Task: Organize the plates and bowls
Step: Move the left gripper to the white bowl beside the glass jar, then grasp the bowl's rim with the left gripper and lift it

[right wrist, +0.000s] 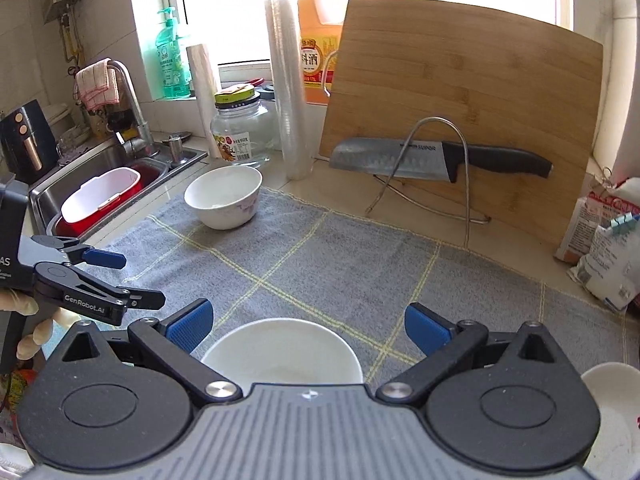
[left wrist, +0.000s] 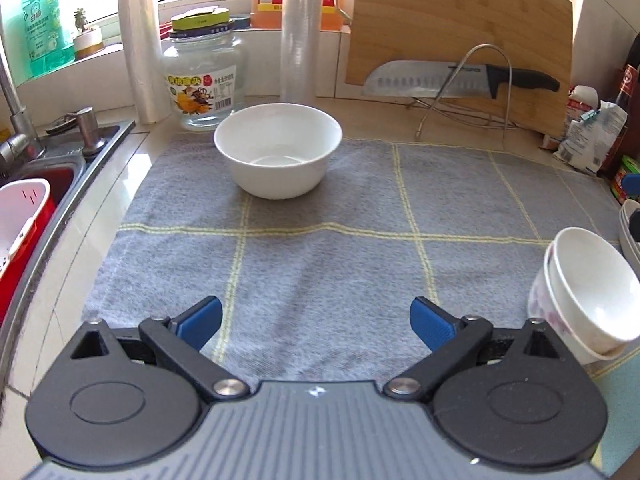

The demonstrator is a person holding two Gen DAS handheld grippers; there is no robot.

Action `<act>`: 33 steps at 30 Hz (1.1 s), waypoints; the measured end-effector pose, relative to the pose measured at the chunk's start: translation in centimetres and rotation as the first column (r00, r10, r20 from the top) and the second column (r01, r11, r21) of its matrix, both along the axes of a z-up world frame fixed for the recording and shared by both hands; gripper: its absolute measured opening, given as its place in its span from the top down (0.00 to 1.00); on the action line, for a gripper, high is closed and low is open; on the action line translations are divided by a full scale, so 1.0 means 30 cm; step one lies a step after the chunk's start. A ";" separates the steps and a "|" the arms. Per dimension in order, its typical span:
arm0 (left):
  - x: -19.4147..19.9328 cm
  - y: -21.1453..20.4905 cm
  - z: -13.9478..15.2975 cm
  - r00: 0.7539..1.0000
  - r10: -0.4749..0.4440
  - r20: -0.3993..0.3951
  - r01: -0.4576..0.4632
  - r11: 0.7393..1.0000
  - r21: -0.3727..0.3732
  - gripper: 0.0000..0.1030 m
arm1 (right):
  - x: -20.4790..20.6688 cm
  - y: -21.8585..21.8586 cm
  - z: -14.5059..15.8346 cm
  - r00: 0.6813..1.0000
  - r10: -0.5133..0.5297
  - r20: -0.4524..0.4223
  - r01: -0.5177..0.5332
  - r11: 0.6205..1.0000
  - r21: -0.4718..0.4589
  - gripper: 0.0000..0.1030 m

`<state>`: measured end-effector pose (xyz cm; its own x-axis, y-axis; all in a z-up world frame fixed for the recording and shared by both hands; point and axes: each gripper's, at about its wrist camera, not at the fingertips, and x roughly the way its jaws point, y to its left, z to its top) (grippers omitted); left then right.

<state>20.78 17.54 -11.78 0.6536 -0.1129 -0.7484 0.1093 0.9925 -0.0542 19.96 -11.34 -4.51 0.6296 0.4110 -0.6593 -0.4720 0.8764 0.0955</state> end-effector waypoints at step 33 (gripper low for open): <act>0.548 0.220 0.041 0.879 -0.474 0.050 0.473 0.880 0.041 0.04 | 0.291 0.724 -0.189 0.991 -0.131 0.040 0.136 0.972 -0.191 0.00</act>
